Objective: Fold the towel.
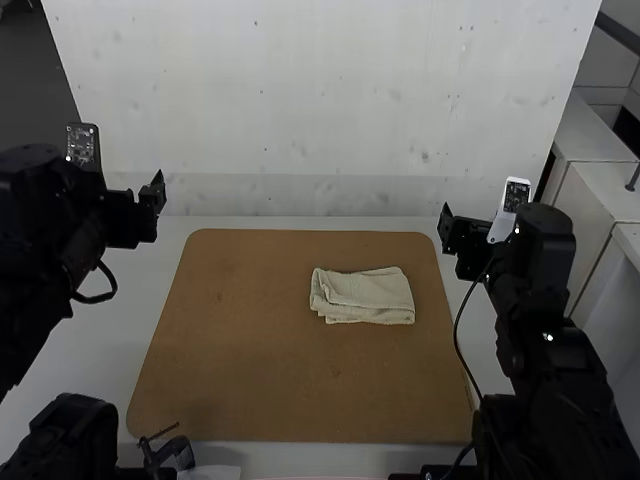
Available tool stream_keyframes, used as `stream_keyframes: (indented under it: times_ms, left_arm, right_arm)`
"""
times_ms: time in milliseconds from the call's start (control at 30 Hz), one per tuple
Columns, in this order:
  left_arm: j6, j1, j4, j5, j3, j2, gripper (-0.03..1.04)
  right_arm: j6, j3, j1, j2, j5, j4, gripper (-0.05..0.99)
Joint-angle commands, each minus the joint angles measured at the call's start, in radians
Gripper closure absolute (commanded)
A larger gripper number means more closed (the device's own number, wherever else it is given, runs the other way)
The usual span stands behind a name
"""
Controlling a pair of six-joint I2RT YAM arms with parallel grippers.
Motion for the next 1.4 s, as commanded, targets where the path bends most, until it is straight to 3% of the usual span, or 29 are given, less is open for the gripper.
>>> stream_keyframes:
  times_ms: [0,233,300,467,667,767,867,967,1033,1200,1367]
  left_arm:
    - [-0.003,-0.003,0.001,-0.046,-0.004,-0.052,0.03]
    - [0.015,0.005,-0.016,-0.118,-0.024,-0.183,0.04]
    - [0.040,0.018,-0.028,-0.139,-0.041,-0.215,0.04]
    - [0.038,0.080,-0.102,-0.142,-0.020,-0.213,0.03]
    - [-0.019,0.123,-0.134,-0.139,-0.044,-0.216,0.03]
    - [-0.020,0.121,-0.101,-0.121,-0.076,-0.221,0.03]
    - [-0.023,0.107,-0.067,-0.053,-0.109,-0.224,0.03]
    - [0.032,0.106,0.044,-0.009,-0.210,-0.224,0.03]
    - [0.036,0.106,0.094,0.023,-0.260,-0.221,0.04]
    - [0.000,0.103,0.104,0.043,-0.316,-0.218,0.04]
    - [0.000,0.090,0.114,0.054,-0.359,-0.218,0.04]
  right_arm:
    - [-0.017,-0.014,-0.007,-0.045,-0.040,0.010,-0.04]
    - [-0.032,-0.045,-0.007,-0.154,-0.060,-0.010,-0.04]
    - [-0.043,-0.054,0.002,-0.188,-0.057,-0.024,-0.04]
    - [-0.051,-0.074,0.010,-0.251,-0.052,-0.030,-0.04]
    - [-0.061,-0.086,0.011,-0.287,-0.055,-0.030,-0.04]
    - [-0.078,-0.109,0.011,-0.312,-0.054,-0.047,-0.04]
    - [-0.077,-0.120,0.013,-0.313,-0.052,-0.042,-0.04]
    - [-0.075,-0.131,0.011,-0.312,-0.051,-0.038,-0.04]
    - [-0.074,-0.143,0.011,-0.312,-0.049,-0.036,-0.04]
    - [-0.068,-0.143,0.011,-0.310,-0.046,-0.038,-0.04]
    - [-0.037,-0.158,0.024,-0.304,-0.048,-0.045,-0.04]
